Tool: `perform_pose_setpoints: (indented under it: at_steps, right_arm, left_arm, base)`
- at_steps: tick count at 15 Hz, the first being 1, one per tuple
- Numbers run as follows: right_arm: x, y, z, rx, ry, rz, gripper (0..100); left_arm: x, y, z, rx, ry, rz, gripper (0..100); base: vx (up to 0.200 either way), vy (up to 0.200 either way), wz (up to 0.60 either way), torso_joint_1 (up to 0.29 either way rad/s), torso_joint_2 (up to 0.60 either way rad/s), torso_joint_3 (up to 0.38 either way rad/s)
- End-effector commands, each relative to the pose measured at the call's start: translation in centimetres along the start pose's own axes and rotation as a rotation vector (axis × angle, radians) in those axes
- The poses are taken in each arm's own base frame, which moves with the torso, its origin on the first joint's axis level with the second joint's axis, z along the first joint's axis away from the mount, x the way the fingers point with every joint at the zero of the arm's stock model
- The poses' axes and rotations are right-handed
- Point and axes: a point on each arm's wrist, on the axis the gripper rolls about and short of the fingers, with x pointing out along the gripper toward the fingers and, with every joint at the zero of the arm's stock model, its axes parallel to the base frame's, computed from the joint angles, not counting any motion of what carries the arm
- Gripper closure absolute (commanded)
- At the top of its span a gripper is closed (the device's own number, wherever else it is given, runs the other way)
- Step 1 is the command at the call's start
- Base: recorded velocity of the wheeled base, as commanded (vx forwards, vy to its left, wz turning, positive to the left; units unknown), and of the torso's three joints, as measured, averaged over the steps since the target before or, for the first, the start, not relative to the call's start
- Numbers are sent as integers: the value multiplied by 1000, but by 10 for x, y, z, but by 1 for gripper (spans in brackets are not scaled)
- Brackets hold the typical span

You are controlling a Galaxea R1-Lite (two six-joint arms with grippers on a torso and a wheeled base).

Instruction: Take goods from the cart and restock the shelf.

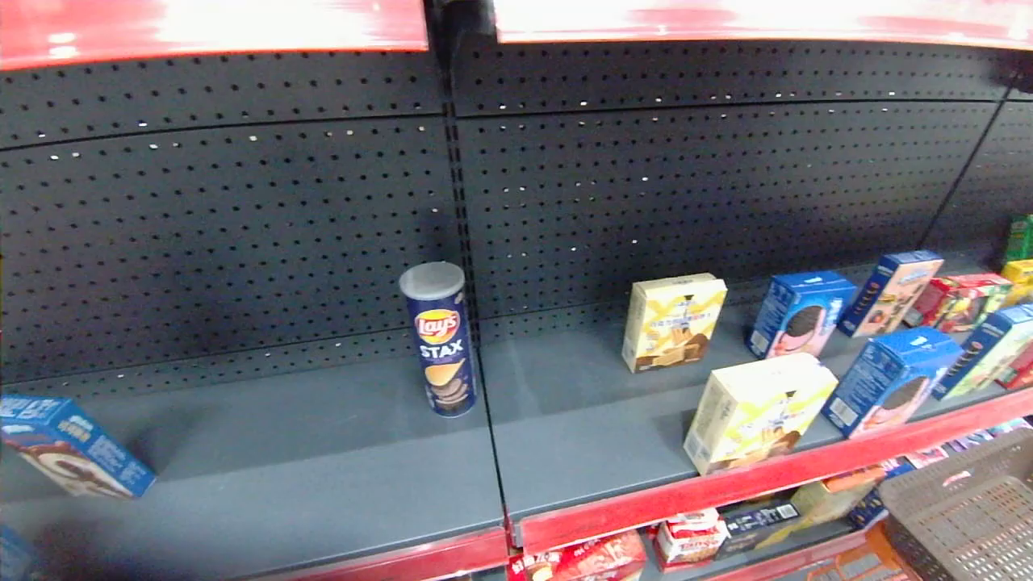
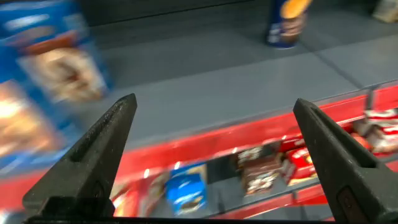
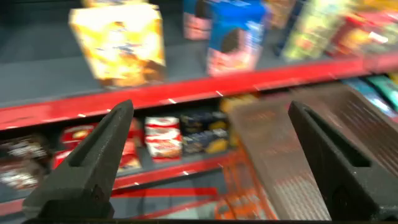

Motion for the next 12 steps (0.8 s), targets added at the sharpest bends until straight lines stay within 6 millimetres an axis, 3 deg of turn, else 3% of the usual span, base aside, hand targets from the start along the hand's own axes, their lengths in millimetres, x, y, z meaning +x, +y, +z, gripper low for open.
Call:
perform_pose_setpoints:
  at_steps: [1, 12]
  right_arm:
    - [0, 0, 1, 0, 0, -1, 0]
    - [-2, 0, -1, 0, -14, -5, 0]
  left_arm:
    - [0, 0, 0, -1, -1, 1, 0]
    - [0, 0, 0, -1, 1, 1, 0]
  base:
    - [0, 0, -600, 2, 2, 2]
    - [0, 0, -600, 2, 3, 2]
